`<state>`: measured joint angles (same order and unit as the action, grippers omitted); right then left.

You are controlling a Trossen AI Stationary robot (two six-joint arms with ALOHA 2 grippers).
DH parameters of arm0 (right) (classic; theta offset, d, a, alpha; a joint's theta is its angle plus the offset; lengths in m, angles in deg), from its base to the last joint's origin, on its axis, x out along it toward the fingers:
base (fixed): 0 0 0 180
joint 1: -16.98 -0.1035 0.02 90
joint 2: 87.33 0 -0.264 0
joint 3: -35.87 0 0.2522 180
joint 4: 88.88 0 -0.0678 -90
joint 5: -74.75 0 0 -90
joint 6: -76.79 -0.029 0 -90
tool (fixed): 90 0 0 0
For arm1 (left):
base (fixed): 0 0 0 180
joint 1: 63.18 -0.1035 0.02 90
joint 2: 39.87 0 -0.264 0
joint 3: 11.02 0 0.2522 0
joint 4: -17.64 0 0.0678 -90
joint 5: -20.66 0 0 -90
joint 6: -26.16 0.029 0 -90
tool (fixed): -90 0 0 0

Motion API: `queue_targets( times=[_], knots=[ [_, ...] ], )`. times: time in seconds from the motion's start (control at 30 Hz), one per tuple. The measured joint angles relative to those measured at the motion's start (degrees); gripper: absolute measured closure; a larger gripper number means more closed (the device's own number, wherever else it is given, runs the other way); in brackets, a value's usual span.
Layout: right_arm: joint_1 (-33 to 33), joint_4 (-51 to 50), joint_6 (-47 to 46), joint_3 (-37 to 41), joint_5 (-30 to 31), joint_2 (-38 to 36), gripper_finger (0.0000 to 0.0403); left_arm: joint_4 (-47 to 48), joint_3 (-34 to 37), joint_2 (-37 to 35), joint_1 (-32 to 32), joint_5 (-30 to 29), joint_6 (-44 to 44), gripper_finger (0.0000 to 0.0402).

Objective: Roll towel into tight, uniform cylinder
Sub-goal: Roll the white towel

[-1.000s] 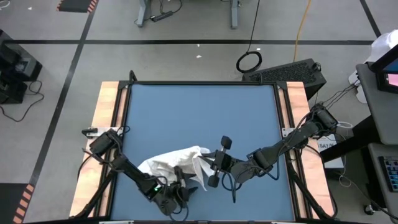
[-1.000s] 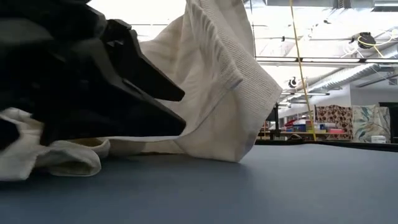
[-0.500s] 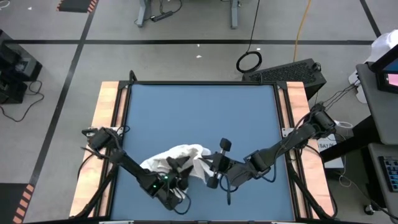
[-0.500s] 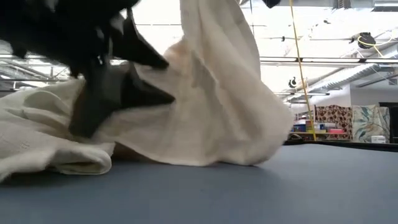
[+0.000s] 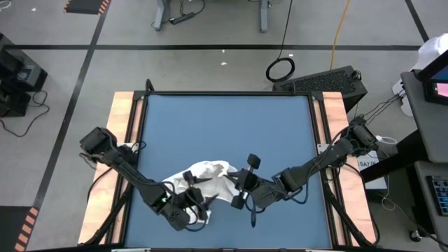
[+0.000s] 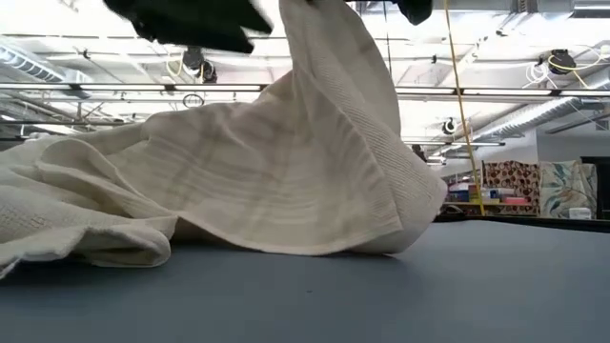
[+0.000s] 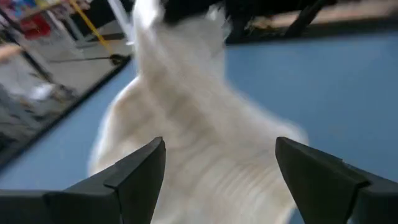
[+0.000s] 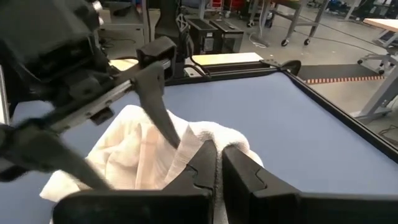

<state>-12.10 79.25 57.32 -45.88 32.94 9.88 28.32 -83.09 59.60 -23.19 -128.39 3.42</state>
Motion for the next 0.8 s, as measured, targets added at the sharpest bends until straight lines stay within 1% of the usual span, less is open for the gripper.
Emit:
queue_targets(
  times=[0.13, 0.23, 0.3, 0.4, 0.43, 0.5, 0.57, 0.67, 0.7, 0.73, 0.8],
  knots=[
    [0.0, 0.1, 0.0, 0.0, 0.0, 0.2, 0.0397, -6.6, 0.0, 1.6, -1.8, 0.6, -0.5, 0.0095],
    [0.1, -0.1, 0.0, 0.0, 0.0, 0.6, 0.0397, -7.8, 0.0, 1.8, -4.0, 1.0, -1.0, 0.0095],
    [0.2, 0.1, 0.0, 0.0, 0.1, 1.1, 0.0397, -8.3, 0.0, 1.8, -5.4, 3.8, -0.9, 0.0096],
    [0.4, 0.0, 0.4, 0.0, -0.1, 1.7, 0.0397, -7.5, 0.0, 1.8, -7.2, 4.7, 0.8, 0.0116],
    [0.4, 0.0, 0.5, 0.0, -0.1, 1.8, 0.0397, -7.0, 0.0, 1.8, -7.9, 4.7, 1.3, 0.0129],
    [0.4, 0.0, 0.5, 0.0, -0.3, 1.8, 0.0397, -5.4, 0.0, 1.8, -8.9, 4.8, 2.2, 0.0172],
    [0.3, 0.0, 0.5, 0.0, -0.3, 1.8, 0.0397, -3.2, 0.0, 1.8, -9.5, 5.0, 2.6, 0.0233],
    [-0.8, -0.5, 0.6, 0.0, -0.4, 1.7, 0.0397, -1.5, 0.0, 1.5, -8.9, 5.8, 5.4, 0.0348],
    [-1.2, -0.5, 0.7, 0.0, -0.5, 1.7, 0.0397, -1.4, 0.0, 1.1, -8.3, 6.8, 6.3, 0.0374],
    [-1.5, -0.5, 0.8, 0.0, -0.5, 1.6, 0.0397, -1.5, 0.0, 0.5, -7.8, 7.4, 6.9, 0.0384],
    [-2.3, -0.4, 1.6, 0.0, -0.5, 1.6, 0.0397, -1.4, 0.0, -1.1, -6.5, 8.0, 8.6, 0.0382]
  ],
)
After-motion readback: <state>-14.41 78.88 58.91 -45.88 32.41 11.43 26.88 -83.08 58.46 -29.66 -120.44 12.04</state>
